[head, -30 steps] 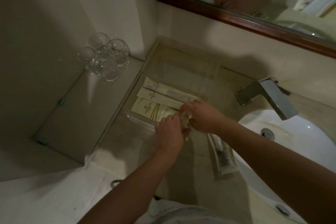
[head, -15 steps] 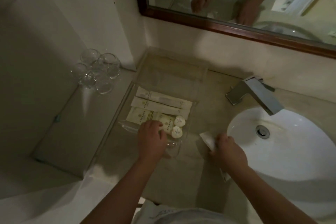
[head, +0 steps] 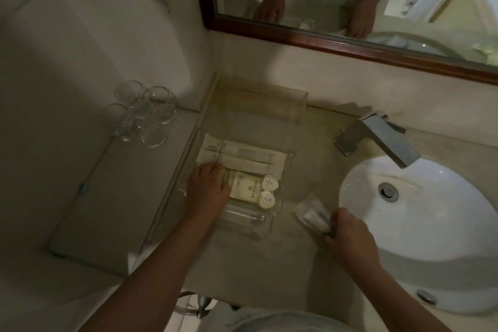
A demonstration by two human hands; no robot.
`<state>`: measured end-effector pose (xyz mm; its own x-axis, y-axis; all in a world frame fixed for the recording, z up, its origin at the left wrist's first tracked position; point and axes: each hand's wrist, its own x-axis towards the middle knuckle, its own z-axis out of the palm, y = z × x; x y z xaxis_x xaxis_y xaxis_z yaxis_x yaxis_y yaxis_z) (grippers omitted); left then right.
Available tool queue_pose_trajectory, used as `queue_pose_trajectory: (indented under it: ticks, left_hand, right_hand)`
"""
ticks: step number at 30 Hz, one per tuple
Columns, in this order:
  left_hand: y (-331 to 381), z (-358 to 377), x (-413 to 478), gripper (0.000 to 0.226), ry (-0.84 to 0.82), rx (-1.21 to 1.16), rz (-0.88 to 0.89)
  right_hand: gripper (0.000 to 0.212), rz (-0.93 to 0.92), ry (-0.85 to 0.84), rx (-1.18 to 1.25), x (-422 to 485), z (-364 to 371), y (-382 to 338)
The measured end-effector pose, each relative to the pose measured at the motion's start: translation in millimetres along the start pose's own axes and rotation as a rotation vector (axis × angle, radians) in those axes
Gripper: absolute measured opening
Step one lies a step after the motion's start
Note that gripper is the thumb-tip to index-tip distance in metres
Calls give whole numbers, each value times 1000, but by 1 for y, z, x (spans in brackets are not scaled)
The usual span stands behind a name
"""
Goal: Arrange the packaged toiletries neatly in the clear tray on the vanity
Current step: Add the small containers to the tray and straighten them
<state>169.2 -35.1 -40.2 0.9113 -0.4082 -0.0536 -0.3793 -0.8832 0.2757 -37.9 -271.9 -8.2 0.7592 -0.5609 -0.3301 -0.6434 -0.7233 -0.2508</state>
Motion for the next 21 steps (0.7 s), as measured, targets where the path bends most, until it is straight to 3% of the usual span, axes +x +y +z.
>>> queue_pose_trajectory:
  ticks: [13, 16, 21]
  left_hand:
    - [-18, -12, -23, 31, 145, -306, -164]
    - [-24, -12, -33, 29, 194, -373, -151]
    - [-27, -18, -41, 31, 285, -484, -215]
  right_hand:
    - [15, 98, 64, 408, 4, -26, -26]
    - [17, 14, 84, 450, 3, -36, -48]
    - [26, -296, -51, 385, 19, -29, -113]
